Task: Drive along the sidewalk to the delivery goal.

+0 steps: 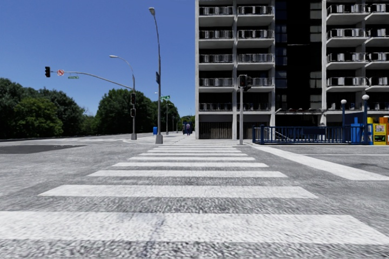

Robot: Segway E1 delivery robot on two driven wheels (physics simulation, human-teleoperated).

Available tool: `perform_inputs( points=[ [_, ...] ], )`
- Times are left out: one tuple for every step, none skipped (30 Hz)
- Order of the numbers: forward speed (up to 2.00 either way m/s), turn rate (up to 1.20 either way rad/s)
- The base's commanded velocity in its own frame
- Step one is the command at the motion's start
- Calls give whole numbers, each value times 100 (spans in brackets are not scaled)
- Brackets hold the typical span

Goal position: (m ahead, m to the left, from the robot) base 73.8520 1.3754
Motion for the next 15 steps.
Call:
perform_inputs(
  points=[
    [132, 0],
    [133, 0],
    [133, 0],
    [133, 0],
    [133, 0],
    [135, 0],
    [142, 0],
    [147, 0],
    [148, 0],
    [148, 0],
    [152, 0],
    [172, 0],
    [184, 0],
    [188, 0],
    [188, 0]
  ],
)
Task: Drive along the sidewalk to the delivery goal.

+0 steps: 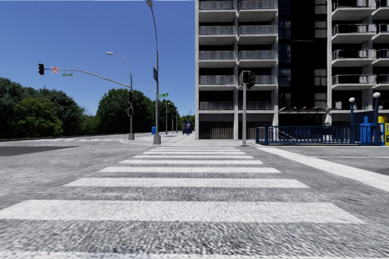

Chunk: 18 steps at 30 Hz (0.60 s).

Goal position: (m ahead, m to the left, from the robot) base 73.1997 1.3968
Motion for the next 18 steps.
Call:
perform_inputs(
  points=[
    [189, 0],
    [189, 0],
    [190, 0],
    [191, 0],
    [191, 0],
    [191, 0],
    [191, 0],
    [191, 0],
    [191, 0],
    [192, 0],
    [192, 0],
    [192, 0],
    [192, 0],
    [192, 0],
    [192, 0],
    [192, 0],
    [192, 0],
    [192, 0]
  ],
)
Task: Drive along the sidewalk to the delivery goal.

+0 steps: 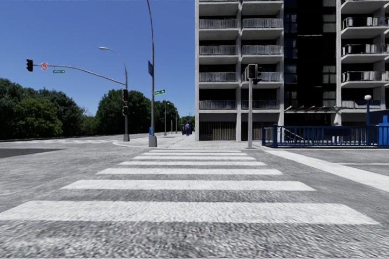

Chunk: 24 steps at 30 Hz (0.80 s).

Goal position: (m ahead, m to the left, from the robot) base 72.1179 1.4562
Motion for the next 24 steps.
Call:
perform_inputs(
  points=[
    [192, 0],
    [192, 0],
    [192, 0],
    [192, 0],
    [192, 0],
    [192, 0],
    [192, 0],
    [192, 0],
    [192, 0],
    [192, 0],
    [192, 0],
    [192, 0],
    [192, 0],
    [192, 0],
    [192, 0],
    [192, 0],
    [192, 0],
    [192, 0],
    [192, 0],
    [192, 0],
    [192, 0],
    [192, 0],
    [192, 0],
    [192, 0]
  ],
)
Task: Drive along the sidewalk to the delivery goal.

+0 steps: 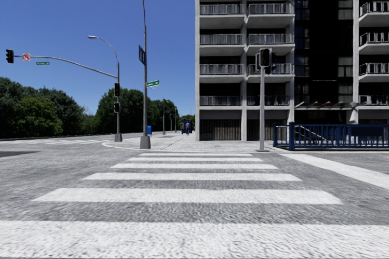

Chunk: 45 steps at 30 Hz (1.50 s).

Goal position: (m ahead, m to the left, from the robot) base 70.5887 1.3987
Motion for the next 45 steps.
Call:
perform_inputs(
  points=[
    [192, 0],
    [192, 0],
    [192, 0],
    [192, 0],
    [192, 0],
    [192, 0],
    [192, 0],
    [192, 0],
    [192, 0],
    [192, 0],
    [192, 0],
    [192, 0],
    [192, 0],
    [192, 0],
    [192, 0],
    [192, 0],
    [192, 0],
    [192, 0],
    [192, 0],
    [192, 0],
    [192, 0],
    [192, 0],
    [192, 0],
    [192, 0],
    [192, 0],
    [192, 0],
    [192, 0],
    [192, 0],
    [192, 0],
    [192, 0],
    [192, 0],
    [192, 0],
    [192, 0],
    [192, 0],
    [192, 0],
    [192, 0],
    [195, 0],
    [197, 0],
    [197, 0],
    [198, 0],
    [200, 0],
    [200, 0],
    [200, 0],
    [200, 0],
    [200, 0]
  ],
)
